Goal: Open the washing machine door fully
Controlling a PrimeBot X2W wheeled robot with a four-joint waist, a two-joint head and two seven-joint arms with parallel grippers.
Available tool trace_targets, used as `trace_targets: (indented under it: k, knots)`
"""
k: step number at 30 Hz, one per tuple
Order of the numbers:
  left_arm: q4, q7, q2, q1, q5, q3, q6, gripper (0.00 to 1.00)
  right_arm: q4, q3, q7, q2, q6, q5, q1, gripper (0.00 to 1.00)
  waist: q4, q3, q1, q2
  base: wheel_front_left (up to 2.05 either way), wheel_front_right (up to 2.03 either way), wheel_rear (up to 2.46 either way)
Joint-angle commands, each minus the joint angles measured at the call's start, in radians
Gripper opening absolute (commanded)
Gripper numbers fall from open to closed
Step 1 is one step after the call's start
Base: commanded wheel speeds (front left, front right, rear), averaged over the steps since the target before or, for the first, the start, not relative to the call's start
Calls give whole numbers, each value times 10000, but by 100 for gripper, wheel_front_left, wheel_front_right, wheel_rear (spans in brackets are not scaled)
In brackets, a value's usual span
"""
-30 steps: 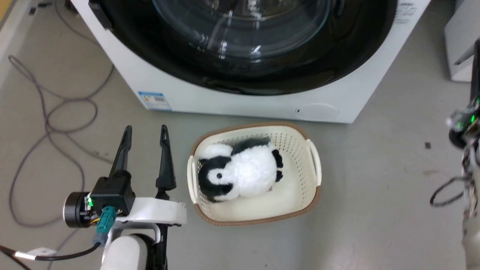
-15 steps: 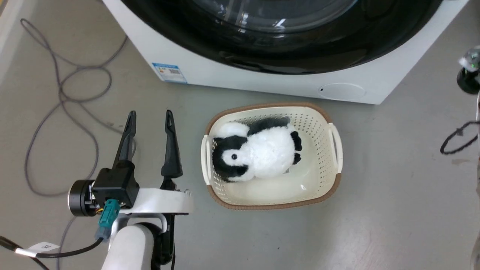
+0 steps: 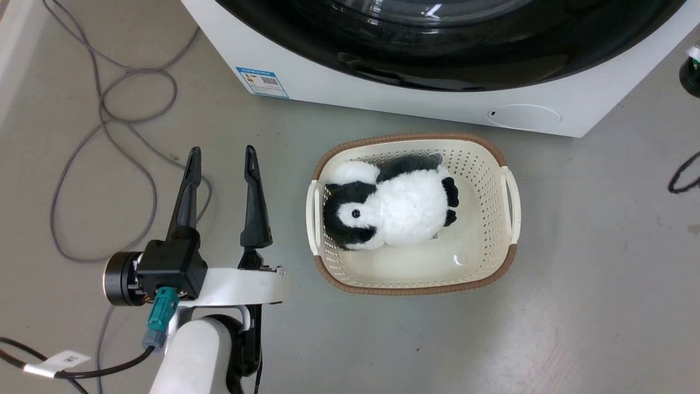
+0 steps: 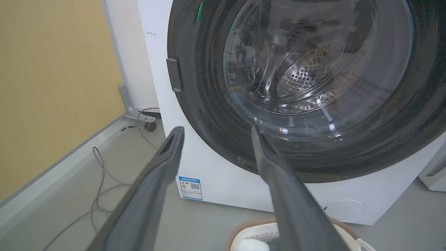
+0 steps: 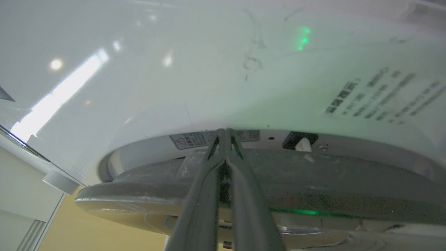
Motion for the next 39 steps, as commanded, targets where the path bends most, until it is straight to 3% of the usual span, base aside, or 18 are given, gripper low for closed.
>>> trace_targets:
  k: [1, 20, 39]
  knots:
    - [-23, -100, 4, -181, -89, -23, 71, 100, 255, 296, 382, 217, 6, 326, -245, 0, 9, 1, -1, 0, 0, 0, 0]
    - [306, -147, 4, 217, 81, 228, -208, 100, -783, 1344, 2422, 337, 6, 209, 1583, 0, -473, -1043, -1, 0, 0, 0, 0]
    - [646, -147, 4, 1407, 374, 613, -556, 100, -3644, 2171, 3846, 1119, 6, 402, 5600, 0, -920, -2731, -1, 0, 0, 0, 0]
